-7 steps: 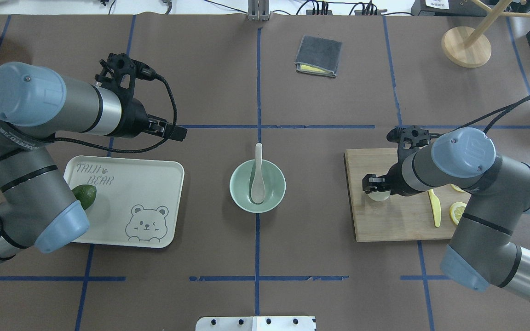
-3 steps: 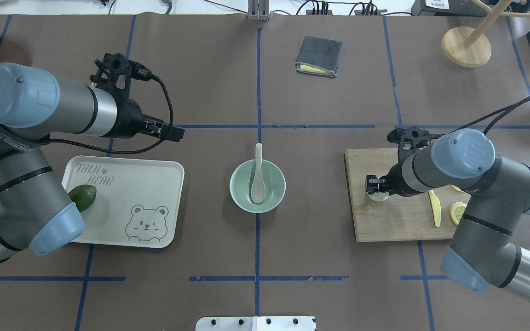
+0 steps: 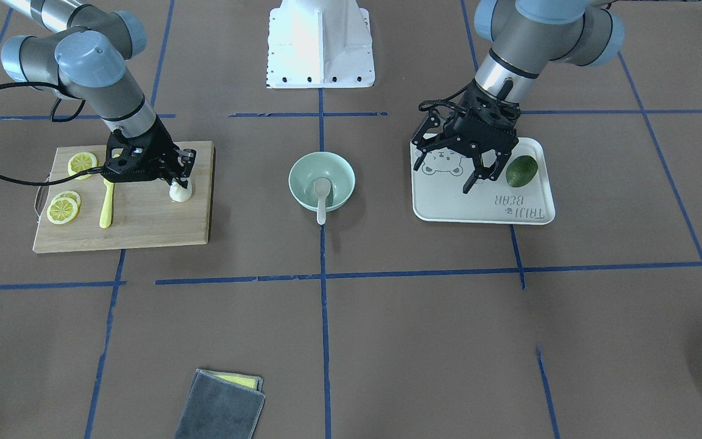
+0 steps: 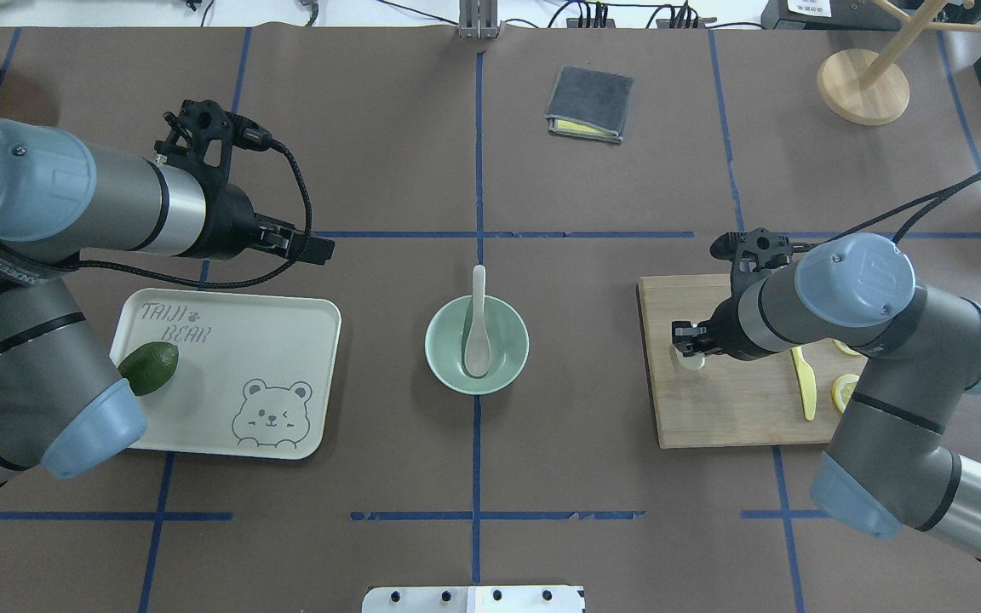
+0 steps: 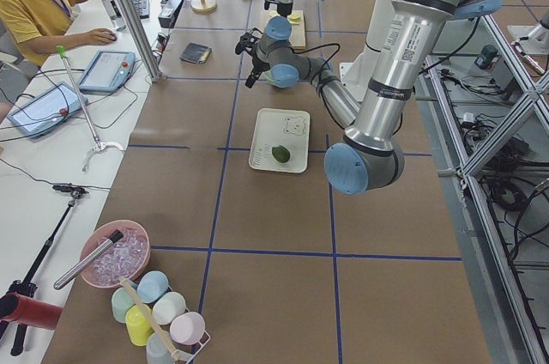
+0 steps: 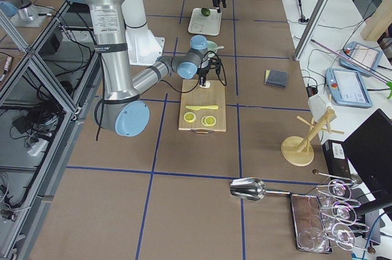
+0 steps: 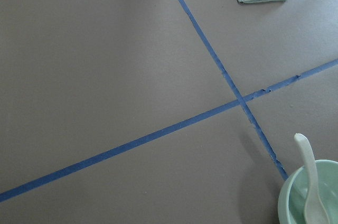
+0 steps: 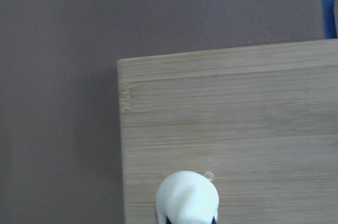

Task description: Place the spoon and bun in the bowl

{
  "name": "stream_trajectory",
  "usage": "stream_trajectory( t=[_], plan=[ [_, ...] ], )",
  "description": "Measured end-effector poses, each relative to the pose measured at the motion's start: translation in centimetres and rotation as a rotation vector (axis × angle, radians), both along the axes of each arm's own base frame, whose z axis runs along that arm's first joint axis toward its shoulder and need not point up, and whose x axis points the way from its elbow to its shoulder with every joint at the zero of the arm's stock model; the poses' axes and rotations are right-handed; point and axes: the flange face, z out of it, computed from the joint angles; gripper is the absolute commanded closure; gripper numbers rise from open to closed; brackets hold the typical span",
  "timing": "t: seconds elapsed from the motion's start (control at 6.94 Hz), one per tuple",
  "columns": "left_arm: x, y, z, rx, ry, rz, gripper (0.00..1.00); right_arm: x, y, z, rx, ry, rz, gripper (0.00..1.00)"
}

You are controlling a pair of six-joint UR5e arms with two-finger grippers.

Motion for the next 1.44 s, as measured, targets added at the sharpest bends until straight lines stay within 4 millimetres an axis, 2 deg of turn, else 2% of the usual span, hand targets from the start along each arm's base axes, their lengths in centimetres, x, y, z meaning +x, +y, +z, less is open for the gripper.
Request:
stream_trajectory(
  t=[0.14, 0.29, 0.43, 0.58, 0.72, 0.86, 1.01, 1.3, 1.44],
  plan=[
    [-0.1, 0.1, -0.1, 0.002, 0.002, 0.001, 0.01, -0.9, -0.7, -2.9, 0.009, -0.031, 0.010, 0.71],
    [-0.2, 0.2, -0.1, 0.002, 0.003, 0.001, 0.01, -2.2, -1.4, -6.6, -0.003, -0.060, 0.031, 0.67],
    [-0.8, 0.6, 0.1, 0.003, 0.006, 0.003, 0.01, -3.8, -1.6, -10.8, -0.033, -0.091, 0.067, 0.67],
    [-1.4, 1.2, 0.1, 0.007, 0.011, 0.005, 0.01, -6.0, -0.9, -14.2, -0.052, -0.120, 0.107, 0.64],
    [-1.8, 1.5, 0.0, 0.010, 0.016, 0.007, 0.01, -8.7, 0.0, -17.0, -0.065, -0.143, 0.142, 0.43],
    [-1.9, 1.7, -0.1, 0.012, 0.017, 0.008, 0.01, -10.7, 0.3, -18.7, -0.075, -0.156, 0.161, 0.19],
    [-1.9, 1.6, -0.1, 0.012, 0.018, 0.007, 0.01, -11.9, 0.4, -19.7, -0.078, -0.161, 0.169, 0.09],
    [-1.8, 1.6, 0.1, 0.012, 0.015, 0.008, 0.01, -13.1, 1.1, -20.1, -0.071, -0.161, 0.171, 0.03],
    [-1.7, 1.6, 0.3, 0.013, 0.011, 0.009, 0.01, -13.1, 1.3, -20.3, -0.068, -0.165, 0.172, 0.01]
  ],
)
